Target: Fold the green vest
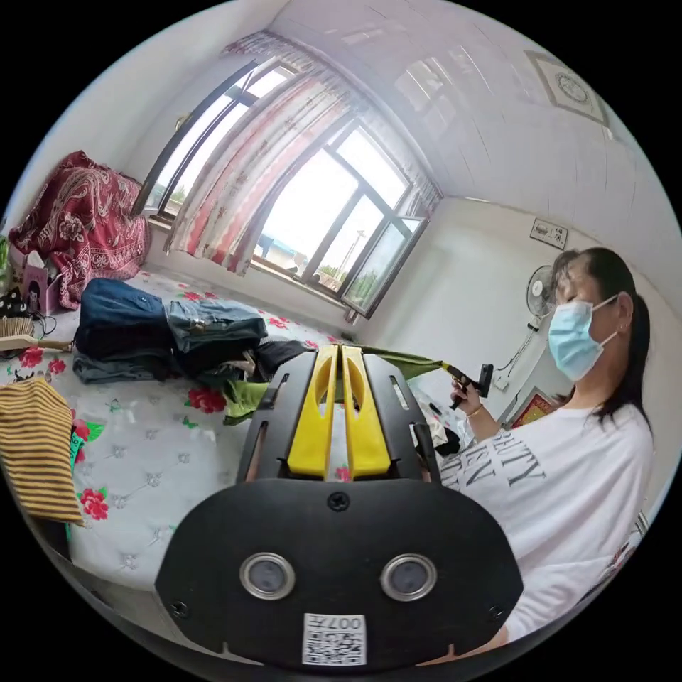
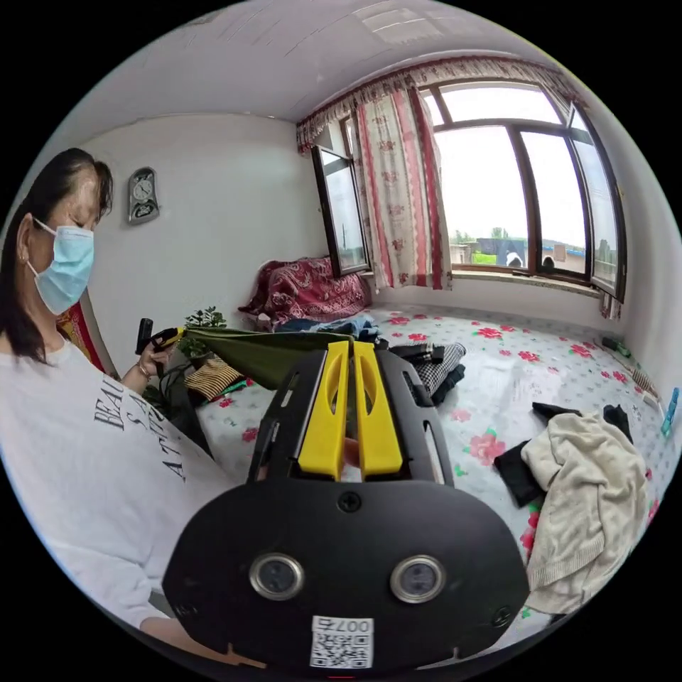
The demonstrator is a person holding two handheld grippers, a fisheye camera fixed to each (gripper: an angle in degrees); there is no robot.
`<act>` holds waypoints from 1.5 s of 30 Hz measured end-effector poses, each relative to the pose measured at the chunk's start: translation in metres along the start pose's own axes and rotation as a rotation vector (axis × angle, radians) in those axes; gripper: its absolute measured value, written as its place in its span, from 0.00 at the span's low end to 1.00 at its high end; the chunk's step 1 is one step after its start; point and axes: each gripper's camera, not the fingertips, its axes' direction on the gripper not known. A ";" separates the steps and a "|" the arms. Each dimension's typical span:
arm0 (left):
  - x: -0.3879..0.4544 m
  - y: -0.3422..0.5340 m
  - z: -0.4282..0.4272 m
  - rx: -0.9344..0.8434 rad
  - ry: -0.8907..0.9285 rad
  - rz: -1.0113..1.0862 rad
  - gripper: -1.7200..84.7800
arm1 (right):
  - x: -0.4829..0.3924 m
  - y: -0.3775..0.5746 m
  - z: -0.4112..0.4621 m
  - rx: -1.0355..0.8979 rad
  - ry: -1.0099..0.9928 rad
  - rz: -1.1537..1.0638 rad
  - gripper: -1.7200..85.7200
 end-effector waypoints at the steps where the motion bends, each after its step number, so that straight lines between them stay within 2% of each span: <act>1: -0.012 0.027 0.007 -0.056 0.005 -0.021 0.01 | 0.002 0.022 0.015 -0.083 0.008 0.038 0.02; 2: -0.020 0.041 0.012 -0.091 0.008 -0.031 0.01 | 0.006 0.046 0.031 -0.168 0.015 0.095 0.02; 4: -0.060 0.099 0.029 -0.212 -0.032 -0.189 0.01 | 0.011 0.081 0.055 -0.276 0.005 0.178 0.02; 7: -0.105 0.162 0.042 -0.248 0.012 -0.404 0.01 | 0.016 0.127 0.088 -0.414 -0.017 0.303 0.02; 12: -0.131 0.198 0.057 -0.324 0.037 -0.500 0.01 | 0.018 0.153 0.105 -0.503 -0.050 0.409 0.02; 15: -0.139 0.198 0.069 -0.383 0.046 -0.497 0.01 | 0.023 0.147 0.106 -0.496 -0.072 0.446 0.02; 23: -0.209 0.144 0.133 -0.309 0.024 -0.527 0.02 | 0.069 0.072 0.171 -0.436 -0.118 0.431 0.02; 26: -0.254 0.120 0.183 -0.279 -0.105 -0.614 0.04 | 0.099 0.044 0.227 -0.436 -0.128 0.483 0.02; 28: -0.282 0.112 0.220 -0.238 -0.236 -0.706 0.12 | 0.116 0.038 0.259 -0.441 -0.096 0.565 0.03; 30: -0.294 0.109 0.243 -0.254 -0.249 -0.750 0.16 | 0.121 0.038 0.280 -0.462 -0.054 0.616 0.03; 33: -0.287 0.105 0.262 -0.325 -0.317 -0.673 0.18 | 0.112 0.046 0.291 -0.492 -0.006 0.602 0.04; 37: -0.267 0.141 0.284 -0.539 -0.376 -0.558 0.16 | 0.099 0.079 0.275 -0.544 0.094 0.571 0.05; 40: -0.250 0.173 0.305 -0.660 -0.387 -0.504 0.16 | 0.105 0.098 0.252 -0.492 0.204 0.659 0.06; 43: -0.242 0.190 0.330 -0.740 -0.416 -0.461 0.15 | 0.124 0.091 0.251 -0.443 0.130 0.764 0.06; 45: -0.244 0.192 0.344 -0.765 -0.433 -0.454 0.15 | 0.120 0.068 0.262 -0.442 0.108 0.684 0.07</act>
